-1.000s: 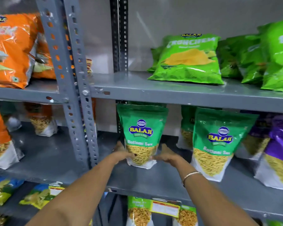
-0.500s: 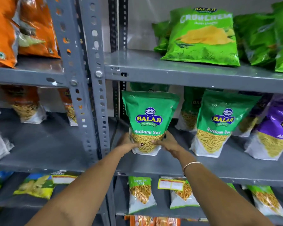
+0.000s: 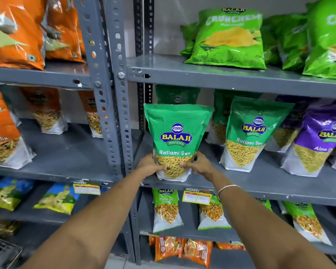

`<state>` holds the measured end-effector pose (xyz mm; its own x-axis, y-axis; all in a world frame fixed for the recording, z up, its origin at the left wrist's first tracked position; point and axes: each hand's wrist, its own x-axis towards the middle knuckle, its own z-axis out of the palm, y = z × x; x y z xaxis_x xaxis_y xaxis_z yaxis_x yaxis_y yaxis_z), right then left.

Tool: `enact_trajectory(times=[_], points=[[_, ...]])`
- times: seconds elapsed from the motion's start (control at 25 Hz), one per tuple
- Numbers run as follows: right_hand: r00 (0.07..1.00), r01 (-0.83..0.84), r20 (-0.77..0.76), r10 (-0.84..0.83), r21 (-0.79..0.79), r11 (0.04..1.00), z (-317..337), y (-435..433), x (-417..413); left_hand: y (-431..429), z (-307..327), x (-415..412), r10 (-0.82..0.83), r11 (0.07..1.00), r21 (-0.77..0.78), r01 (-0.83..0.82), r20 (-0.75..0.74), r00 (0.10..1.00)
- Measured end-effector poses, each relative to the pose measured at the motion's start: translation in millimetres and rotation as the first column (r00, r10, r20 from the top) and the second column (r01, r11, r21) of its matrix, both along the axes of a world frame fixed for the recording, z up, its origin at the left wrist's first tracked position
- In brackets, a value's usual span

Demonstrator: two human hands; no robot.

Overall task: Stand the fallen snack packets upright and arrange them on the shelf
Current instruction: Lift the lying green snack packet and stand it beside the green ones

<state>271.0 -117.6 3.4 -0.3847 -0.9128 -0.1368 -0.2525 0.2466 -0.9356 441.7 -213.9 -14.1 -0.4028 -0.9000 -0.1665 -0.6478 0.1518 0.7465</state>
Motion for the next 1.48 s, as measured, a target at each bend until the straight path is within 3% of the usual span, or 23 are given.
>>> enact_trajectory(times=[0.4,0.52,0.64,0.76,0.84,0.92,1.0,1.12,1.2,1.4,1.48], points=[[0.999,-0.036,-0.030,0.037,0.032,0.999,2.8,8.8,4.8,3.0,5.6,2.7,-0.061,0.998,0.030,0.059,0.043,0.997],[0.997,-0.072,0.015,0.071,0.062,0.996,1.7,6.3,-0.3,5.1,17.7,3.5,-0.149,0.972,0.205,0.118,0.147,0.978],[1.000,0.009,-0.015,-0.007,0.126,0.992,-4.8,11.5,-20.4,5.2,33.1,0.8,-0.289,0.876,0.481,0.038,0.459,0.840],[0.988,0.141,-0.094,-0.125,0.191,0.972,-10.2,27.7,-59.4,17.1,45.4,-25.4,-0.503,0.776,0.625,0.079,0.538,0.677],[0.963,0.261,-0.133,-0.235,0.234,0.937,-11.0,44.0,-91.0,34.6,49.9,-56.8,-0.581,0.722,0.678,0.137,0.488,0.651],[0.930,0.334,-0.237,-0.280,0.230,0.914,-16.9,55.8,-132.6,50.6,48.0,-97.4,-0.592,0.713,0.662,0.230,0.393,0.703],[0.897,0.406,-0.262,-0.356,0.166,0.899,-17.3,67.5,-169.9,60.2,38.9,-142.6,-0.517,0.780,0.541,0.315,0.274,0.811],[0.851,0.481,-0.310,-0.423,0.141,0.865,-13.1,79.8,-214.1,63.9,15.5,-197.7,-0.316,0.915,0.297,0.274,0.106,0.943],[0.880,0.427,-0.288,-0.378,0.130,0.895,-20.6,76.1,-247.2,64.0,1.6,-228.0,-0.193,0.959,0.217,0.185,0.017,0.981],[0.994,0.057,0.087,-0.060,0.042,0.998,-31.8,58.5,-279.2,56.0,-16.6,-270.3,0.017,0.982,0.185,0.026,-0.229,0.973],[0.990,0.057,0.131,-0.059,0.014,0.998,-45.7,50.5,-283.2,48.9,-34.0,-279.5,0.081,0.983,0.180,-0.035,-0.254,0.964]])
